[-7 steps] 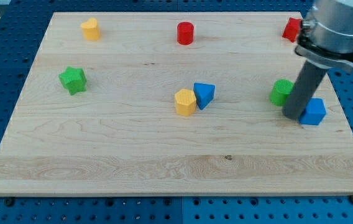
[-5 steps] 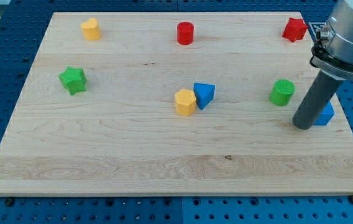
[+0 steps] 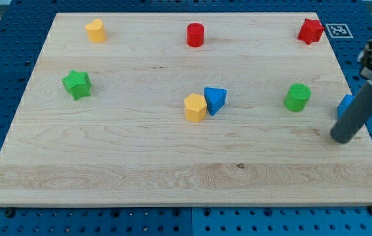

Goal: Slide the green circle below the green star

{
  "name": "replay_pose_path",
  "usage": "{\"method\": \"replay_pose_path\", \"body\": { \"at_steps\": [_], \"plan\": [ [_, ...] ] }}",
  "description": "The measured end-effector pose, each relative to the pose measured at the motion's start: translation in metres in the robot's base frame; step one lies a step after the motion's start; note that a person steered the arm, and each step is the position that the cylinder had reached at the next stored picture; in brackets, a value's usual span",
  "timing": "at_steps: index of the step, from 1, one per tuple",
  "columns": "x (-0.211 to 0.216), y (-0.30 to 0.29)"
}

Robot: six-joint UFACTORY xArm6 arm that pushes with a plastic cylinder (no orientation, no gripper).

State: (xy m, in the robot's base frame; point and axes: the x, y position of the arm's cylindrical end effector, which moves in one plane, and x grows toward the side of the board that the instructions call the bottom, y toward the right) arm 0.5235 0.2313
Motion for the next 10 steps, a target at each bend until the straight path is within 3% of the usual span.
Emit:
{"method": "replay_pose_path", "body": {
  "at_steps": [1, 4, 5, 6, 7, 8, 10],
  "plan": [
    [0.0, -0.035],
    [-0.081, -0.11],
    [-0.122, -0.087],
    [-0.136, -0.025],
    [-0.132, 0.03],
    [-0.103, 0.017],
    [-0.055, -0.082]
  ]
}}
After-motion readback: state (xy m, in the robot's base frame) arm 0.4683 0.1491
